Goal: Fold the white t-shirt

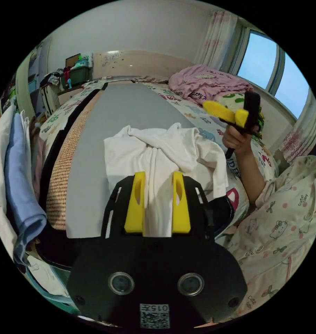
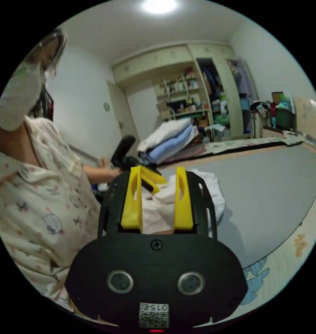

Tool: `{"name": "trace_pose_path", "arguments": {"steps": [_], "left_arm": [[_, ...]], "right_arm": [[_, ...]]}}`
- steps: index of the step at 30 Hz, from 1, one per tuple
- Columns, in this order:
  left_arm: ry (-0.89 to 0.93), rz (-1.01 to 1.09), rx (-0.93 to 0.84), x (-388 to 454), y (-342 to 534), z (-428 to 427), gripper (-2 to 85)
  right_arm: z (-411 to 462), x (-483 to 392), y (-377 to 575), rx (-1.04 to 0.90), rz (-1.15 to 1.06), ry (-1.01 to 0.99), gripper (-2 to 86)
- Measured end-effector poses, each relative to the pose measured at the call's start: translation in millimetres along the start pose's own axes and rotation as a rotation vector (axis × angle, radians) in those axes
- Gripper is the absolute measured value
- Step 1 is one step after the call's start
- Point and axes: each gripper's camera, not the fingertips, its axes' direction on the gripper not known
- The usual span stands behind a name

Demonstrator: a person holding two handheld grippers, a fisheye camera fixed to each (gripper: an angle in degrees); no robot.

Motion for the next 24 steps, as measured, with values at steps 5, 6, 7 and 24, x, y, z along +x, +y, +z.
{"name": "trace_pose_path", "arguments": {"steps": [5,6,7,24], "left_arm": [[0.1,-0.102,0.122,-54,10,-40,2.6],[0.08,-0.105,0.15,-64,12,-54,1.9],[0.066,-0.099,0.164,-68,13,-61,1.7],[0.234,0.009,0.198,-240,-21,-58,12.7]], "right_arm": [[156,-9,58,-0.298,-0.061,0.106,14.7],[169,-9,65,-0.315,-0.062,0.111,13.6],[193,-8,77,-0.341,-0.065,0.141,11.3],[220,56,277,0.125,0.385,0.452,-0.4]]}}
